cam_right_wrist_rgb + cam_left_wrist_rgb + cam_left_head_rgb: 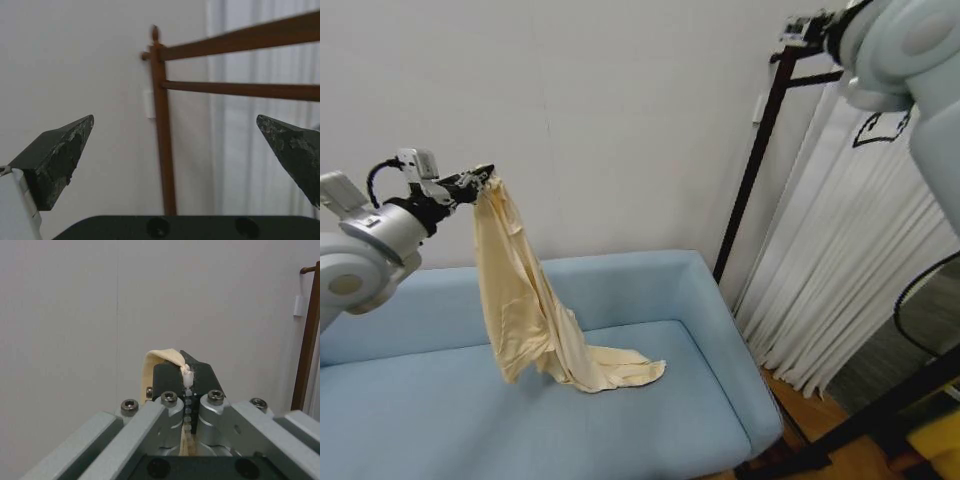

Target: Pick up the clothes from the sofa and hang them on the clothes hanger.

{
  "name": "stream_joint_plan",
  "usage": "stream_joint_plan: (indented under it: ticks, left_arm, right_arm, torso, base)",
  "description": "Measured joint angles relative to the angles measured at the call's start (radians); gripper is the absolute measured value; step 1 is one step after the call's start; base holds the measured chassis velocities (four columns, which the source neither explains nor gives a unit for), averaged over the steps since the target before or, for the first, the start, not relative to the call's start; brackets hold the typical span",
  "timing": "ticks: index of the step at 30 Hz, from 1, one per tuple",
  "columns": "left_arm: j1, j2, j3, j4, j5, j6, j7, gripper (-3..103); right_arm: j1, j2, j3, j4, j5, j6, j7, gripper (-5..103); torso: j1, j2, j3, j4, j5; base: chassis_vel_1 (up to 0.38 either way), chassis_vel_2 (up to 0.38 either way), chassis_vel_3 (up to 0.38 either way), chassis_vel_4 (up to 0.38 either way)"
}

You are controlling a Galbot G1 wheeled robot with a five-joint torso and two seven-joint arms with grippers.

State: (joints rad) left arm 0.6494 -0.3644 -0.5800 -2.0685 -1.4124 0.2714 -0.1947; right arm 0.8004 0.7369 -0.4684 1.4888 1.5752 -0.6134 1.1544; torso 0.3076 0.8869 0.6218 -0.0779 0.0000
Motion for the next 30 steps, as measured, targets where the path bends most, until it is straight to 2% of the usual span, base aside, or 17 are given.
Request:
stream_joint_plan:
  ticks: [3, 10, 22, 23, 26, 29, 30]
  left_arm:
    - [0.009, -0.02, -0.003, -0.006, 0.007, -0.002, 0.0, 1]
    - [0.017, -0.058, -0.003, -0.006, 0.022, -0.003, 0.001, 1]
    - [0.046, -0.083, -0.021, -0.002, 0.038, -0.01, 0.02, 1]
    - [0.046, -0.086, -0.019, -0.002, 0.04, -0.01, 0.02, 1]
    - [0.048, -0.094, -0.017, -0.006, 0.044, -0.01, 0.02, 1]
    - [0.054, -0.097, -0.019, -0.007, 0.046, -0.011, 0.02, 1]
    - [0.057, -0.097, -0.021, -0.007, 0.047, -0.011, 0.02, 1]
  right_arm:
    - [0.008, -0.012, -0.055, -0.067, 0.017, 0.023, 0.083, 100]
    - [0.01, 0.007, -0.091, -0.188, 0.046, 0.062, 0.17, 100]
    - [0.016, 0.057, -0.086, -0.302, 0.046, 0.068, 0.193, 100]
    - [0.015, 0.063, -0.083, -0.309, 0.052, 0.068, 0.199, 103]
    - [0.01, 0.075, -0.079, -0.333, 0.058, 0.068, 0.208, 100]
    - [0.002, 0.079, -0.078, -0.363, 0.056, 0.077, 0.208, 86]
    - [-0.001, 0.082, -0.076, -0.377, 0.053, 0.085, 0.207, 86]
  torso:
    - [0.0, 0.0, 0.0, -0.0001, 0.0003]
    - [0.0, 0.0, 0.0, -0.0002, 0.0003]
    - [0.0, 0.0, 0.0, 0.0, 0.0001]
    - [0.0, 0.0, 0.0, -0.0002, 0.0]
    - [0.0, 0.0, 0.0, 0.0, -0.0002]
    - [0.0, 0.0, 0.0, 0.0, -0.0001]
    - [0.0, 0.0, 0.0, -0.0002, -0.0001]
  base:
    - [0.0, 0.0, 0.0, 0.0]
    - [0.0, 0.0, 0.0, 0.0]
    - [0.0, 0.0, 0.0, 0.0]
    - [0.0, 0.0, 0.0, 0.0]
    - [0.0, 0.0, 0.0, 0.0]
    - [0.0, 0.0, 0.0, 0.0]
    - [0.0, 0.0, 0.0, 0.0]
